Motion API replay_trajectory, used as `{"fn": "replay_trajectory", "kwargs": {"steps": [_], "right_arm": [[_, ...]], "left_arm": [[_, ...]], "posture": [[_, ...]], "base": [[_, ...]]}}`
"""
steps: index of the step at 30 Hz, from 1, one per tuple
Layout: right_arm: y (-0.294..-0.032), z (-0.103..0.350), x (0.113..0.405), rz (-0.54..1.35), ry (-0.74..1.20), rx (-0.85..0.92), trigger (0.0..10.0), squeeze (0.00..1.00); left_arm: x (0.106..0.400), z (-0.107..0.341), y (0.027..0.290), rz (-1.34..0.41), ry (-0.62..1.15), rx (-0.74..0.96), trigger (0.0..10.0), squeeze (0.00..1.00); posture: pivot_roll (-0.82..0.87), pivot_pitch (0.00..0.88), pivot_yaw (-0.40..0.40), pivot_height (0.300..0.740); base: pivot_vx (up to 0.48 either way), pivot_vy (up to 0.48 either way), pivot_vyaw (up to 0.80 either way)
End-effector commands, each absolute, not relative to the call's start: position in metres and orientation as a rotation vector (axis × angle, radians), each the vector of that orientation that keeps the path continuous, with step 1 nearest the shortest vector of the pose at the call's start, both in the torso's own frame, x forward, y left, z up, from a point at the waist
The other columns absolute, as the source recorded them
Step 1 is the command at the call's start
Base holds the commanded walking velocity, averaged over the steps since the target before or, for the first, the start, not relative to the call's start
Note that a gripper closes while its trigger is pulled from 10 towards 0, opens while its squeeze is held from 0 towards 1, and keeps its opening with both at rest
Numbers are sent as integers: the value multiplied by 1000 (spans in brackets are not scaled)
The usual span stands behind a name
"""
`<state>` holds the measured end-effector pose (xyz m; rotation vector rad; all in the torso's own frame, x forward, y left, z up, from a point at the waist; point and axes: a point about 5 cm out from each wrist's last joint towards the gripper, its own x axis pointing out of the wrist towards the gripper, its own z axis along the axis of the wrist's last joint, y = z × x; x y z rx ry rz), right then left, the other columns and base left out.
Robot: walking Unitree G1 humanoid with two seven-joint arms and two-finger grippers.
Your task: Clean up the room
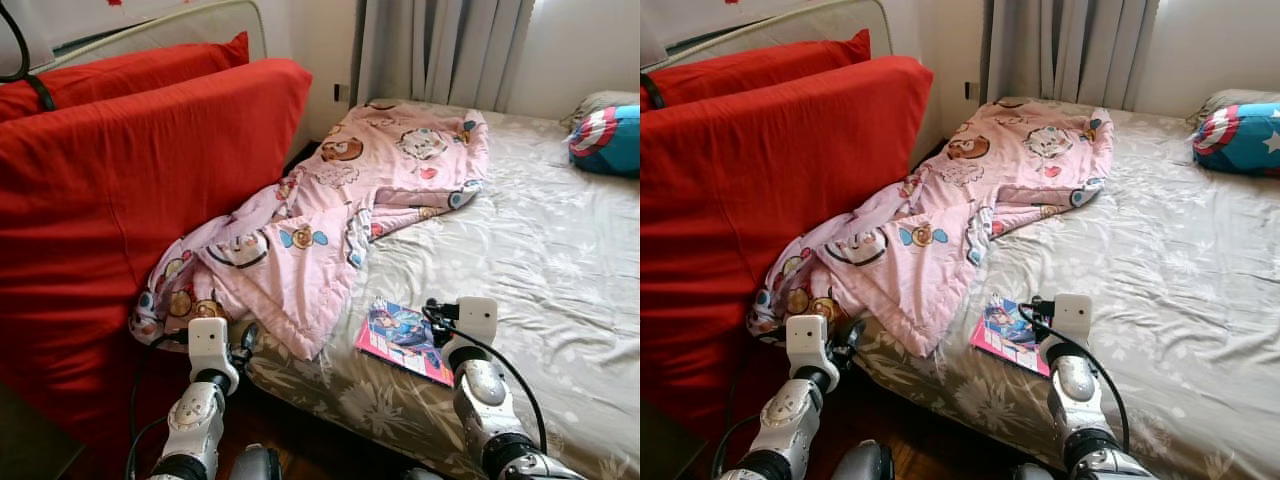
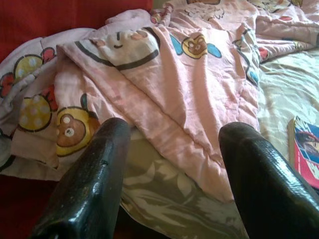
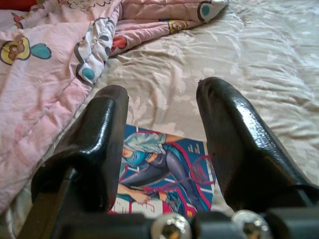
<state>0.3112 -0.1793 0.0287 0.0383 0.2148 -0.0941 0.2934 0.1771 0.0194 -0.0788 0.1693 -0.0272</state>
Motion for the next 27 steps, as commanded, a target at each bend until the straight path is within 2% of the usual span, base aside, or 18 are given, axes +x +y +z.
{"fn": "replay_trajectory", "kwargs": {"steps": [1,15,21,27], "right_arm": [[-177,30,314,-89,221,41,10000,0],[-180,27,313,-123,255,89,10000,0],[-183,22,311,-146,290,118,10000,0],[-185,17,310,-185,345,173,10000,0]], "left_arm": [[297,23,179,-23,158,-80,10000,0],[298,24,181,-17,155,-80,10000,0],[298,26,181,-15,150,-82,10000,0],[298,27,182,-21,137,-79,10000,0]], "posture": [[-113,17,38,630],[-112,31,39,630],[-111,47,37,630],[-110,92,38,630]], "base": [[319,0,0],[339,0,0],[0,0,-291],[0,0,0]]}}
